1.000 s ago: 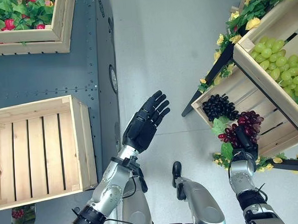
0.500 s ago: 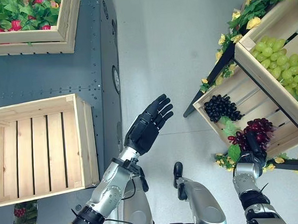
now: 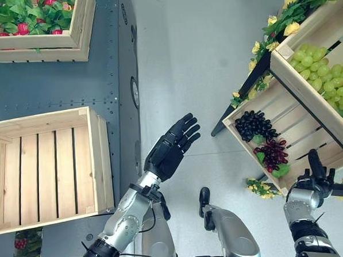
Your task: Pick up the fruits from the basket on one side to the basket on the other side
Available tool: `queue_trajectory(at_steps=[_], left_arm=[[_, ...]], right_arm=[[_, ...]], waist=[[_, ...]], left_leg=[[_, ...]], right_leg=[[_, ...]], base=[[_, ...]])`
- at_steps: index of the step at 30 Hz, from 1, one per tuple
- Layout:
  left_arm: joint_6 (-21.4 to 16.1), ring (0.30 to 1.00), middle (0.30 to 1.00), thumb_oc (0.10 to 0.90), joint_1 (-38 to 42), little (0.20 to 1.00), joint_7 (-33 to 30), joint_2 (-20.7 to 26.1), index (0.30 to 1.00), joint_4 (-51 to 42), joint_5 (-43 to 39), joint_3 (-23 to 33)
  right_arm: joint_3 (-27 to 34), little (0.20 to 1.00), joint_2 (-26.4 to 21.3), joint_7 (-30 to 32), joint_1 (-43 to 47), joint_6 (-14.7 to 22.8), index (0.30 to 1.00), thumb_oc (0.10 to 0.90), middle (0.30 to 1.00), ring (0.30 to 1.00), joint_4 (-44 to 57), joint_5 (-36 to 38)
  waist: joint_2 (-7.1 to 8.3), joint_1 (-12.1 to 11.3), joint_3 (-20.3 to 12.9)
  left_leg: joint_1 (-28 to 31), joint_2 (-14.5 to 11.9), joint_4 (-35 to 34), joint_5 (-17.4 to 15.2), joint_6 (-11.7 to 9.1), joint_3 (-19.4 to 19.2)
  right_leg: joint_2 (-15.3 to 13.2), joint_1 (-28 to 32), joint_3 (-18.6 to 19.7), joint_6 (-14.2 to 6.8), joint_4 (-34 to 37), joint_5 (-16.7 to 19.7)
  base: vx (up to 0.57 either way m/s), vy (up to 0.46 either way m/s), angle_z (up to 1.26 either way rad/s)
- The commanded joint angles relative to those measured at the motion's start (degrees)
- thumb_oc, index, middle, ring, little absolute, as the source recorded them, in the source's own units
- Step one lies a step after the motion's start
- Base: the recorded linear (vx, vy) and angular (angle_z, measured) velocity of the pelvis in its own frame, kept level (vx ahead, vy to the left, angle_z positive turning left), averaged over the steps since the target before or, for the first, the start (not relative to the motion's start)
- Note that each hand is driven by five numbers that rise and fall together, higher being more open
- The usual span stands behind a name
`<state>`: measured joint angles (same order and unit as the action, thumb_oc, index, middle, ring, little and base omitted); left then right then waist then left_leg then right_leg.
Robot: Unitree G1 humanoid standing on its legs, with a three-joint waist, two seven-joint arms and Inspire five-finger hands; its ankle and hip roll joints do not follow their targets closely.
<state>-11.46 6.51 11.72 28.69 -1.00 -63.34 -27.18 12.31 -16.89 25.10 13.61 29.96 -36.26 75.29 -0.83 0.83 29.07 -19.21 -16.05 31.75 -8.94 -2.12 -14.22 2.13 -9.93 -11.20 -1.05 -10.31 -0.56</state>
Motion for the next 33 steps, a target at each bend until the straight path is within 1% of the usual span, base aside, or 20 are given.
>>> queue_trajectory(at_steps=[1,4,6,9,11,13,15,17,18,19,20,22,23,26,27,28,29,31,32,33], left_arm=[[-2.44,0.900,0.900,0.800,-1.11,0.900,4.36,0.50,0.900,-7.21,0.97,-0.01],[-2.75,0.900,0.900,0.800,-1.79,0.900,5.15,0.28,0.900,-6.65,1.27,-0.19],[-2.83,0.900,0.900,0.800,-2.07,0.900,5.20,0.32,0.900,-6.83,1.24,-0.21],[-3.19,0.900,0.900,0.800,-2.73,0.900,5.59,-0.26,0.900,-6.69,1.04,-0.26],[-3.35,0.900,0.900,0.800,-3.47,0.900,5.48,-0.90,0.900,-6.67,1.46,-0.02],[-3.12,0.900,0.900,0.800,-4.68,0.900,4.93,-1.51,0.900,-6.59,2.27,0.75],[-2.86,0.900,0.900,0.800,-6.83,0.900,4.53,-2.86,0.900,-6.28,3.58,2.26],[-2.48,0.900,0.900,0.800,-7.84,0.900,4.79,-3.18,0.900,-6.19,4.56,3.12],[-1.94,0.900,0.900,0.800,-9.32,0.900,4.94,-3.85,0.900,-6.02,5.72,4.15],[-1.71,0.900,0.900,0.800,-9.76,0.900,4.99,-4.11,0.900,-5.98,6.07,4.49],[-1.48,0.900,0.900,0.800,-11.30,0.900,6.01,-5.08,0.900,-5.15,6.78,5.72],[-0.72,0.900,0.900,0.800,-12.43,0.900,6.82,-5.82,0.900,-4.40,7.38,7.02],[0.42,0.900,0.900,0.800,-13.27,0.900,6.60,-6.57,0.900,-3.63,7.00,7.58],[1.51,0.900,0.900,0.800,-14.36,0.900,7.33,-7.69,0.900,-1.47,7.39,8.75],[0.60,0.900,0.900,0.800,-15.11,0.900,7.11,-8.45,0.900,-0.38,7.49,9.27],[0.53,0.900,0.900,0.800,-15.19,0.900,7.21,-8.51,0.900,-0.23,7.48,9.30],[0.20,0.900,0.900,0.800,-15.61,0.900,7.06,-8.88,0.900,0.82,7.82,9.66],[-0.01,0.900,0.900,0.800,-16.08,0.900,6.62,-9.22,0.900,2.41,9.39,10.38],[0.02,0.900,0.900,0.800,-16.12,0.900,6.68,-9.35,0.900,3.49,10.56,10.78],[-0.06,0.900,0.900,0.800,-16.08,0.900,6.45,-9.41,0.900,4.34,11.13,10.80]], right_arm=[[2.49,0.900,-7.06,1.36,-2.62,4.99,0.900,0.800,0.900,0.900,7.30,-1.49],[2.40,0.900,-7.08,1.55,-3.24,4.44,0.900,0.800,0.900,0.900,7.85,-2.50],[2.32,0.900,-7.09,0.56,-3.41,3.72,0.900,0.800,0.900,0.900,8.08,-2.70],[0.97,0.900,-7.04,-1.94,-3.95,0.68,0.900,0.800,0.900,0.900,8.87,-6.45],[-0.27,0.900,-6.26,-4.96,-4.43,-0.66,0.900,0.800,0.900,0.900,10.32,-8.71],[-1.88,0.900,-5.42,-7.94,-5.60,-3.35,0.900,0.800,0.900,0.900,13.00,-10.78],[-4.00,0.900,-3.42,-13.72,-7.77,-7.35,0.900,0.800,0.900,0.900,17.27,-12.84],[-4.54,0.900,-2.58,-15.60,-9.00,-8.38,0.900,0.800,0.900,0.900,18.82,-13.77],[-5.77,0.900,-1.56,-19.10,-10.64,-10.52,0.900,0.800,0.900,0.900,20.89,-13.99],[-6.07,0.900,-1.29,-19.81,-11.07,-10.84,0.900,0.800,0.900,0.900,21.49,-14.19],[-7.42,0.900,0.34,-22.91,-12.66,-13.27,0.900,0.800,0.900,0.900,23.05,-15.78],[-9.00,0.900,0.94,-27.39,-13.83,-15.49,0.900,0.800,0.900,0.900,23.55,-15.93],[-10.34,0.900,1.43,-29.41,-14.56,-16.14,0.900,0.800,0.900,0.900,23.95,-16.35],[-12.13,0.900,1.95,-31.61,-15.65,-17.08,0.900,0.800,0.900,0.900,24.27,-17.84],[-13.72,0.900,2.02,-32.35,-16.24,-16.79,0.900,0.800,0.900,0.900,24.18,-20.23],[-13.88,0.900,2.02,-32.43,-16.31,-16.91,0.900,0.800,0.900,0.900,24.20,-20.21],[-14.74,0.900,2.21,-32.95,-16.66,-17.17,0.900,0.800,0.900,0.900,24.03,-20.16],[-15.69,0.900,2.71,-32.84,-17.28,-17.20,0.900,0.800,0.900,0.900,23.13,-22.45],[-16.17,0.900,2.94,-33.13,-17.57,-17.26,0.900,0.800,0.900,0.900,22.49,-22.47],[-16.51,0.900,3.24,-33.15,-17.77,-17.41,0.900,0.800,0.900,0.900,22.07,-22.51]], waist=[[1.53,0.15,-4.57],[1.80,0.10,-4.80],[1.82,0.02,-4.94],[1.74,-0.12,-5.60],[1.80,-0.22,-6.30],[2.04,-0.38,-7.30],[2.37,-0.56,-9.12],[2.53,-0.63,-9.84],[2.66,-0.71,-10.78],[2.71,-0.73,-11.03],[2.85,-0.90,-12.19],[2.92,-1.24,-13.30],[2.92,-1.61,-14.21],[2.88,-2.01,-15.57],[2.92,-2.16,-16.45],[2.95,-2.16,-16.52],[2.93,-2.30,-17.01],[2.92,-2.51,-17.74],[3.02,-2.54,-18.27],[2.95,-2.56,-18.57]], left_leg=[[-7.25,0.27,3.22,8.03,-4.52,-0.43],[-6.92,0.10,3.03,8.24,-4.65,-0.50],[-6.82,0.12,2.95,8.20,-4.64,-0.49],[-5.97,0.32,1.96,8.88,-4.75,-0.68],[-4.90,0.56,0.99,8.63,-4.45,-1.15],[-3.86,0.68,0.17,9.18,-4.42,-1.55],[-2.33,1.03,-1.54,9.35,-4.16,-2.18],[-1.63,1.12,-2.09,9.59,-4.24,-2.42],[-0.58,1.23,-2.98,9.91,-4.26,-2.82],[-0.23,1.34,-3.31,10.00,-4.23,-2.92],[1.03,1.71,-4.39,10.38,-4.31,-3.15],[2.02,2.13,-5.24,10.91,-4.47,-3.18],[2.93,2.70,-6.12,10.84,-4.40,-3.17],[4.48,3.76,-8.19,11.17,-4.47,-2.85],[6.07,4.89,-10.84,10.48,-3.91,-2.77],[6.27,5.07,-11.18,10.49,-3.85,-2.74],[7.21,5.96,-13.02,10.30,-3.60,-2.20],[8.86,7.34,-16.80,10.17,-3.17,-1.28],[9.69,8.25,-20.24,11.64,-2.28,-1.13],[10.34,8.84,-22.00,12.04,-2.16,-0.40]], right_leg=[[0.81,5.12,-3.18,-1.53,2.49,1.15],[0.85,5.73,-3.28,-1.46,2.99,1.19],[0.90,5.76,-3.32,-1.44,2.79,1.09],[0.75,6.43,-3.17,-1.36,3.18,1.17],[0.53,6.93,-3.03,-1.40,3.35,1.13],[0.35,7.75,-2.89,-1.42,3.72,1.01],[-0.05,8.87,-2.50,-1.47,4.56,1.01],[-0.20,9.42,-2.40,-1.48,4.95,0.95],[-0.44,10.20,-2.28,-1.45,5.48,0.97],[-0.53,10.41,-2.20,-1.45,5.64,0.98],[-0.84,11.43,-1.98,-1.40,6.34,0.82],[-1.23,12.26,-1.99,-1.30,6.83,0.67],[-1.70,12.91,-2.10,-1.25,7.20,0.65],[-2.50,13.60,-2.10,-1.38,7.71,0.67],[-3.37,13.86,-2.21,-1.55,8.23,0.79],[-3.50,13.91,-2.22,-1.60,8.28,0.81],[-4.09,14.03,-2.25,-1.86,8.62,0.92],[-4.84,14.19,-2.41,-2.19,9.27,1.18],[-5.37,13.60,-2.77,-2.10,9.96,2.07],[-5.52,13.56,-2.78,-2.29,10.45,2.30]], base=[[0.00,0.000,0.00],[0.00,0.000,0.00],[0.00,0.000,0.00],[0.04,0.072,0.01],[0.05,0.112,0.01],[0.06,0.108,0.00],[0.08,0.158,-0.06],[0.07,0.123,-0.12],[0.05,0.115,-0.06],[0.08,0.209,-0.01],[0.06,0.174,0.04],[0.03,0.226,-0.04],[0.01,0.214,-0.03],[-0.03,0.205,0.07],[-0.06,0.229,0.08],[-0.07,0.228,0.08],[-0.06,0.152,0.11],[-0.11,0.180,0.14],[-0.14,0.145,0.15],[-0.16,0.138,0.20]])
